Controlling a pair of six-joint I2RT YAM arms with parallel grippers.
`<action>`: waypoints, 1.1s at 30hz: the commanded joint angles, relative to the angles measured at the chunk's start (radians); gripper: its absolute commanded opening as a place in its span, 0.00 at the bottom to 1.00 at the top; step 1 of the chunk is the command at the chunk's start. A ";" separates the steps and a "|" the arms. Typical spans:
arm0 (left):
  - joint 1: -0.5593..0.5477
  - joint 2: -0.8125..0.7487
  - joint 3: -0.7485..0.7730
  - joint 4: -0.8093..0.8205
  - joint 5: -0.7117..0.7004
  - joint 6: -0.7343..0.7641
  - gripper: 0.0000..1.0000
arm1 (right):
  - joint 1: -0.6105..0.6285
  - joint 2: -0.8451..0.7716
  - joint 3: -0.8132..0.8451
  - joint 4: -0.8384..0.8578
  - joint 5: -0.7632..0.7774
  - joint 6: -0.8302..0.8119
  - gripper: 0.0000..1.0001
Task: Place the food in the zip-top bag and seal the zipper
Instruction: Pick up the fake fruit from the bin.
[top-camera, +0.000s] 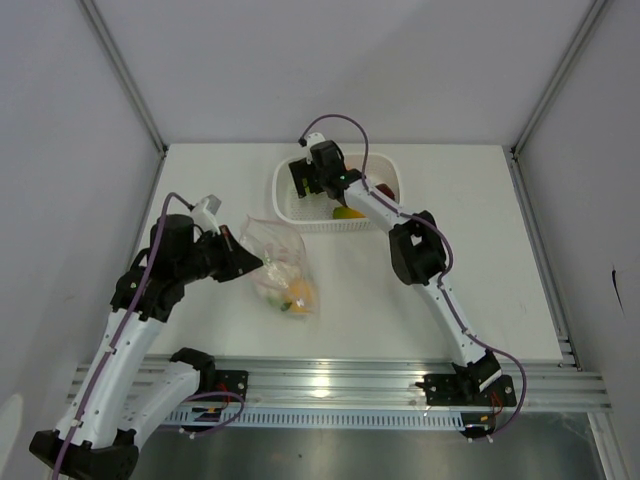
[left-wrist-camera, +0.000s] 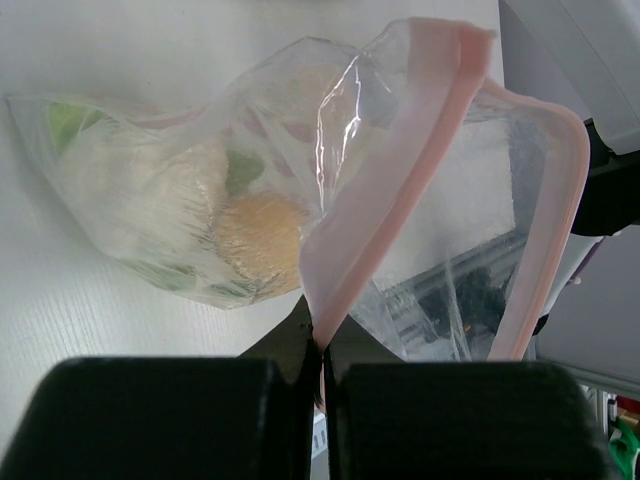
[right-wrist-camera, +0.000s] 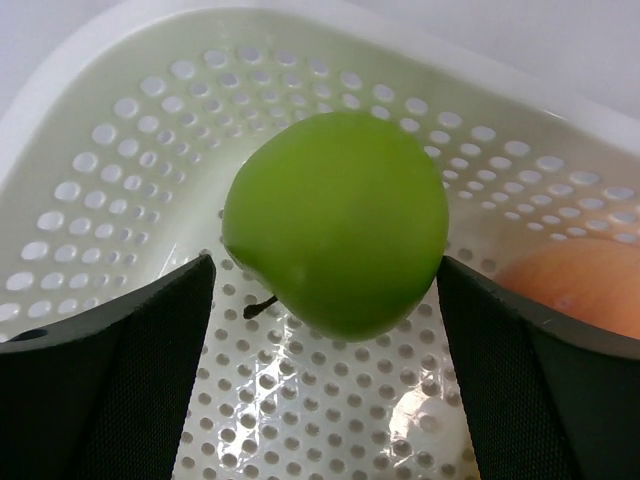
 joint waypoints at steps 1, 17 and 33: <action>0.001 -0.001 -0.003 0.018 0.018 0.024 0.01 | 0.013 0.028 0.047 0.052 -0.013 -0.017 0.93; 0.001 0.008 -0.015 0.016 0.033 0.023 0.01 | -0.013 0.063 0.047 0.138 -0.042 -0.011 0.75; 0.001 0.008 -0.030 0.021 0.046 0.017 0.01 | -0.015 0.023 -0.033 0.222 -0.074 0.001 0.78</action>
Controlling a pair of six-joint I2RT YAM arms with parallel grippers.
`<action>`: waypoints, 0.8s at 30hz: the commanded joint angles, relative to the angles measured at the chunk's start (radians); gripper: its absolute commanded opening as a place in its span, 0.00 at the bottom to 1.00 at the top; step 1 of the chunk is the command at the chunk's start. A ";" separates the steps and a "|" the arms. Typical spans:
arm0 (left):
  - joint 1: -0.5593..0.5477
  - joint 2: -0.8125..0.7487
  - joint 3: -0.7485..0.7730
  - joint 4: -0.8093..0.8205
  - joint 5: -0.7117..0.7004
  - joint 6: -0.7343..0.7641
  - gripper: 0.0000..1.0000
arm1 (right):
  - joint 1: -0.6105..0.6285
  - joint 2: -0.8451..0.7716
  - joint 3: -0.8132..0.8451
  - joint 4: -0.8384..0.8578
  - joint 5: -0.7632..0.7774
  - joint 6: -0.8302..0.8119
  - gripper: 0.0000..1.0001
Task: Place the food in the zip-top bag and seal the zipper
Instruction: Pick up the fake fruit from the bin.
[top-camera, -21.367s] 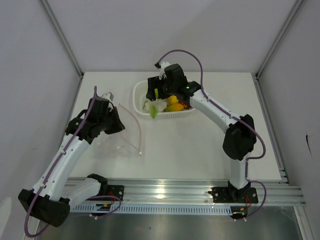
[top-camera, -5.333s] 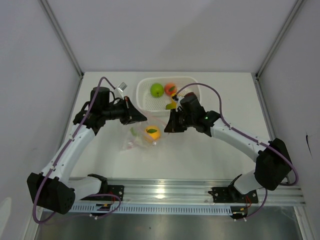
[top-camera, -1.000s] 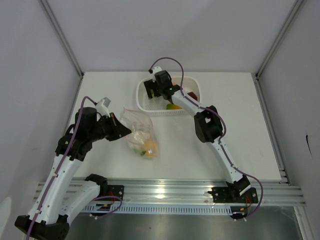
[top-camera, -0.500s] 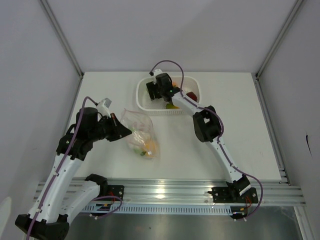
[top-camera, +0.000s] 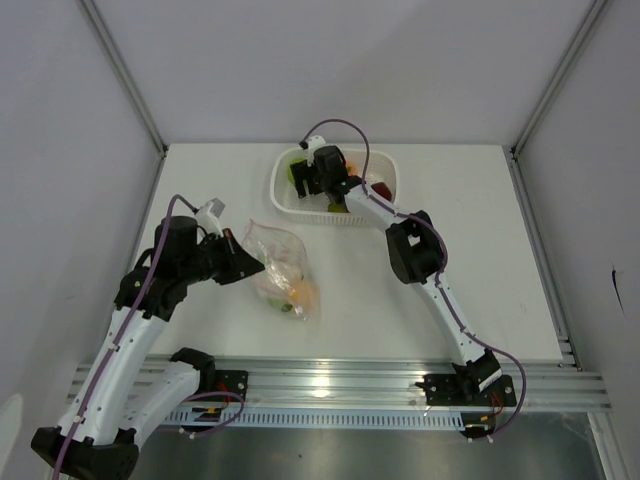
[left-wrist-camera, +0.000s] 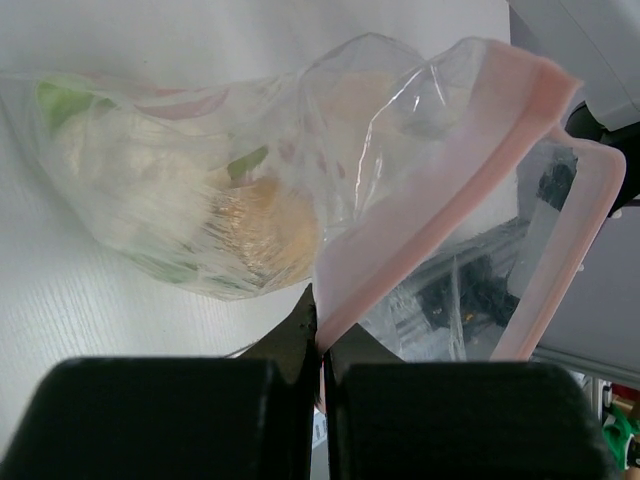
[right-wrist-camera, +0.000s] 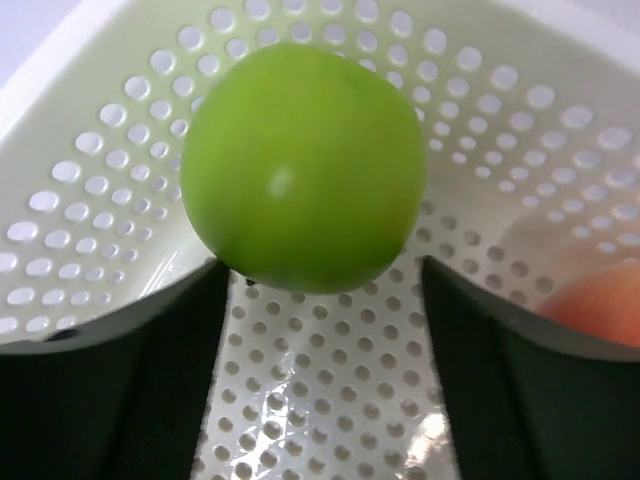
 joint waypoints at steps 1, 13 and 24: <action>0.001 0.003 -0.001 0.021 0.031 0.012 0.01 | -0.001 -0.045 -0.035 0.072 -0.012 0.001 0.86; 0.001 0.012 -0.006 0.021 0.040 0.004 0.01 | 0.000 -0.029 -0.032 0.157 -0.047 0.008 0.99; 0.001 0.033 -0.009 0.019 0.046 0.003 0.00 | -0.003 0.040 0.043 0.197 -0.033 0.011 0.99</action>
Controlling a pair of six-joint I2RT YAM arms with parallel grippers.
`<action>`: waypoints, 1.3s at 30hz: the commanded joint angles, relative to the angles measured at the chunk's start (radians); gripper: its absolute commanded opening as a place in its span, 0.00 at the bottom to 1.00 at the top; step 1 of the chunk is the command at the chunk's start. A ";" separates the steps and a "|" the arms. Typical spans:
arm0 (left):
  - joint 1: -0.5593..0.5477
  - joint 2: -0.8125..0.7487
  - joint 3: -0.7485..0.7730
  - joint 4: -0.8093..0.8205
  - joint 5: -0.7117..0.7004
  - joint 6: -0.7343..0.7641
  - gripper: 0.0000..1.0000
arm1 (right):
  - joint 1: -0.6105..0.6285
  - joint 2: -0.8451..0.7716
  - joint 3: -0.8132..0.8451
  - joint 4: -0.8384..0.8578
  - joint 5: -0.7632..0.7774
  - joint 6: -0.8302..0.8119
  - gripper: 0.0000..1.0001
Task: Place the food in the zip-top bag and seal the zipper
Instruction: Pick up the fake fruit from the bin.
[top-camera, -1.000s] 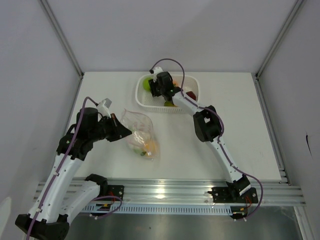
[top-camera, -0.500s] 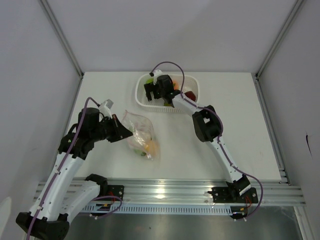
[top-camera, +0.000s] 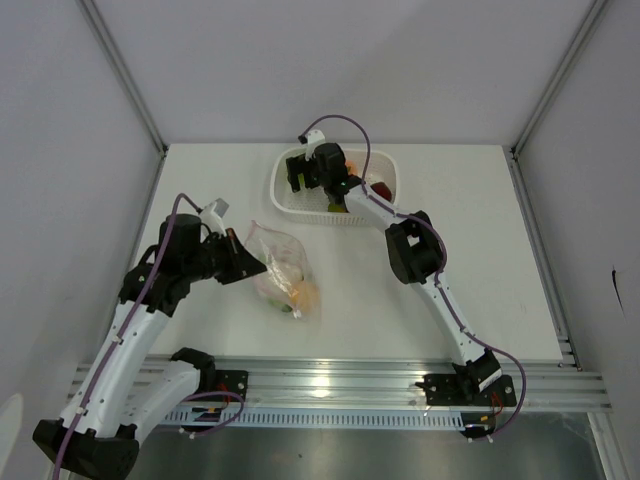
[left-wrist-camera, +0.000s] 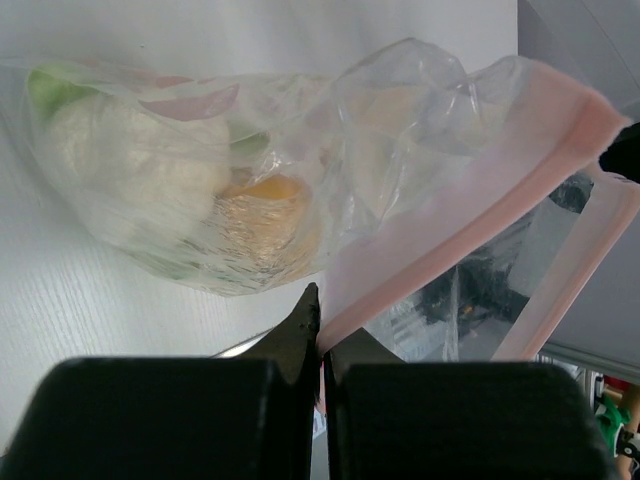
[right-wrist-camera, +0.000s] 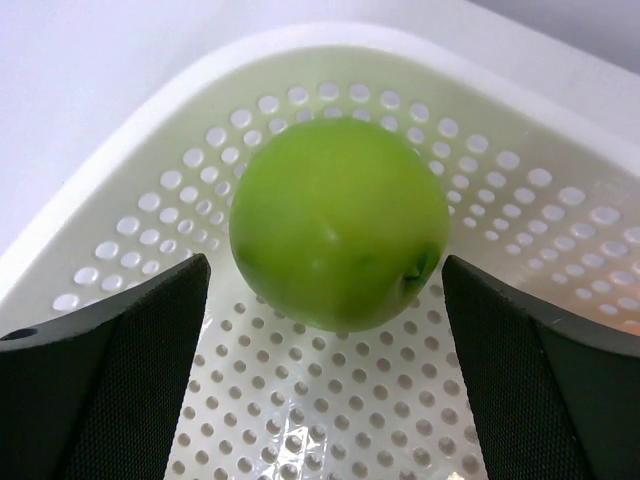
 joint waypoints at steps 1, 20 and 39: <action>0.001 0.009 -0.003 0.019 0.024 0.004 0.01 | -0.003 0.034 0.052 0.071 0.001 0.004 0.99; 0.001 0.013 -0.012 0.028 0.043 0.008 0.01 | -0.006 0.066 0.092 0.097 -0.076 -0.005 0.81; 0.001 0.015 -0.026 0.028 0.046 0.011 0.01 | -0.018 0.068 0.074 0.161 -0.085 0.059 0.88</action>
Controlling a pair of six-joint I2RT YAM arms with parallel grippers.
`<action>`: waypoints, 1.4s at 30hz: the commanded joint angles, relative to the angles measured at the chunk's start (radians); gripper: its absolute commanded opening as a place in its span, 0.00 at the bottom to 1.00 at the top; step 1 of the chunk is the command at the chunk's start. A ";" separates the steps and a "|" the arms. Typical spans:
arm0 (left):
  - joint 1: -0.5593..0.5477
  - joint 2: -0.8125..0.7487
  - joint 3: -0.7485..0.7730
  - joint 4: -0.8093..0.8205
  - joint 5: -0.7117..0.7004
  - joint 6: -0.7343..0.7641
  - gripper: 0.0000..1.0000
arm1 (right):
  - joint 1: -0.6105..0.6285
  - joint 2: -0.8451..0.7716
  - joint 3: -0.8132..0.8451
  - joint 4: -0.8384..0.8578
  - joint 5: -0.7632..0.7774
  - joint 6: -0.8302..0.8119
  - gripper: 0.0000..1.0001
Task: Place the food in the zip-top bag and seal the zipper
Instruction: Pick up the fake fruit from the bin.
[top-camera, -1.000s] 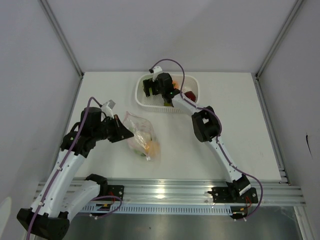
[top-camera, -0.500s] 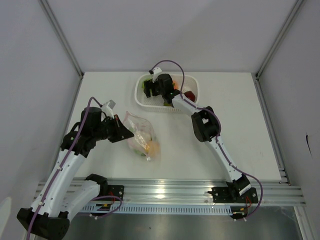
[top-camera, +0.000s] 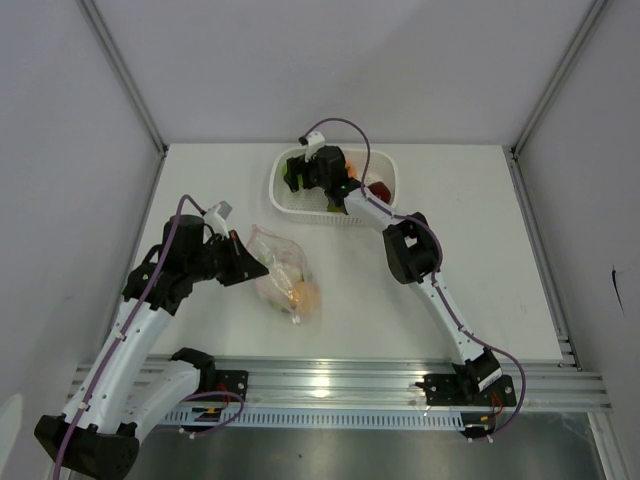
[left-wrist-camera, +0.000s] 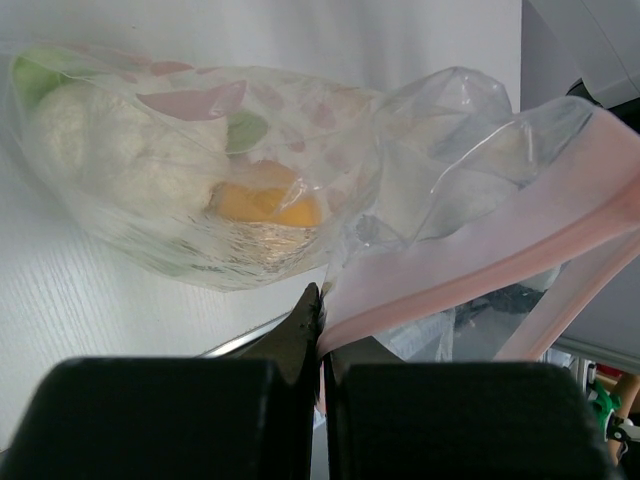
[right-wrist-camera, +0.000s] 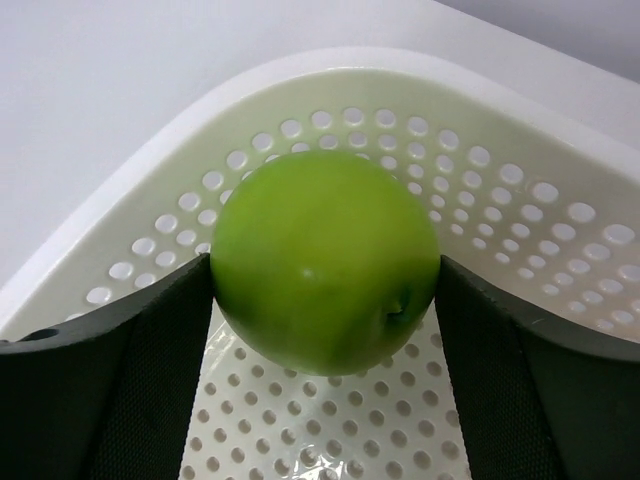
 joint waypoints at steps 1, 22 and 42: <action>0.001 -0.004 -0.002 0.020 0.024 0.011 0.01 | -0.009 0.006 0.035 0.058 0.002 0.031 0.82; 0.001 -0.007 -0.007 0.029 0.028 0.003 0.01 | -0.023 -0.130 -0.198 0.194 -0.056 0.045 0.01; 0.001 0.064 0.046 0.064 0.034 -0.031 0.01 | -0.030 -0.624 -0.635 0.293 -0.012 0.040 0.00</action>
